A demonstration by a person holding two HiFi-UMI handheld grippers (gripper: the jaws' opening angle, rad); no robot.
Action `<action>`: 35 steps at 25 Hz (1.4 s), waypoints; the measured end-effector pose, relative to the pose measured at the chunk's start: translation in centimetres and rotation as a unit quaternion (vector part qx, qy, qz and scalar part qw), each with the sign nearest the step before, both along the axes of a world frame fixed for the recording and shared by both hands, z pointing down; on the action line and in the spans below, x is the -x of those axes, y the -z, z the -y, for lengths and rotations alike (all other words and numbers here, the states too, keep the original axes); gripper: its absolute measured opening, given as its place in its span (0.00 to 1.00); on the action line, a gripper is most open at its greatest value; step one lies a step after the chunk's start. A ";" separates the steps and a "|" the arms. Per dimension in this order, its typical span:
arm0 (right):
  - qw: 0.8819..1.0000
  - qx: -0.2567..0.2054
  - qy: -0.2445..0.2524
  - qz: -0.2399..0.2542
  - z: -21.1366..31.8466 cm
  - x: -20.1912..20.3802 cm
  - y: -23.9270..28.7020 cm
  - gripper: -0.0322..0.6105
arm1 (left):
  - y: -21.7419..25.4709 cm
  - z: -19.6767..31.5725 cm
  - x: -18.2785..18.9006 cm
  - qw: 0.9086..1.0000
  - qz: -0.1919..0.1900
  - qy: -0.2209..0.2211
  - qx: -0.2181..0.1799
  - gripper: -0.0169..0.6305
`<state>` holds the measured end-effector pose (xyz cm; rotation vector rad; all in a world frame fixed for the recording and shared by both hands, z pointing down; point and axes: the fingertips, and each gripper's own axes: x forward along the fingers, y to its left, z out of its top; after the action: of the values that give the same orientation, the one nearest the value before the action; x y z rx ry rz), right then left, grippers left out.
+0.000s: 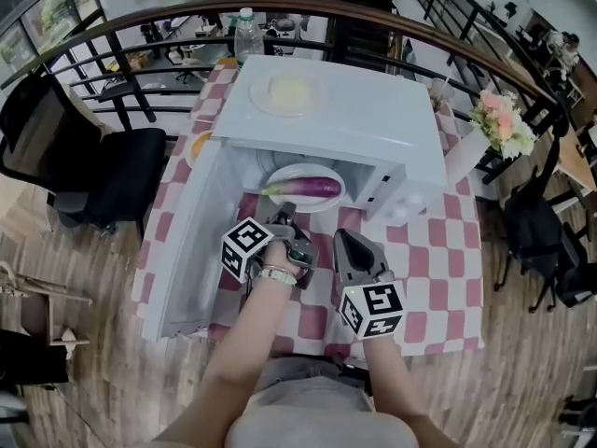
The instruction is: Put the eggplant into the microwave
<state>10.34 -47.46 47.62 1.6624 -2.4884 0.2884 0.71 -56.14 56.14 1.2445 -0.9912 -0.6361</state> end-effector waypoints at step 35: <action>0.998 0.059 0.004 0.002 -1.6 -1.0 -3.5 0.09 | -4.0 4.6 0.5 0.994 0.041 0.060 0.078 0.24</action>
<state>11.38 -45.83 51.07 1.6085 -2.4293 0.4287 0.18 -60.77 60.15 1.0848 -1.1688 -0.5931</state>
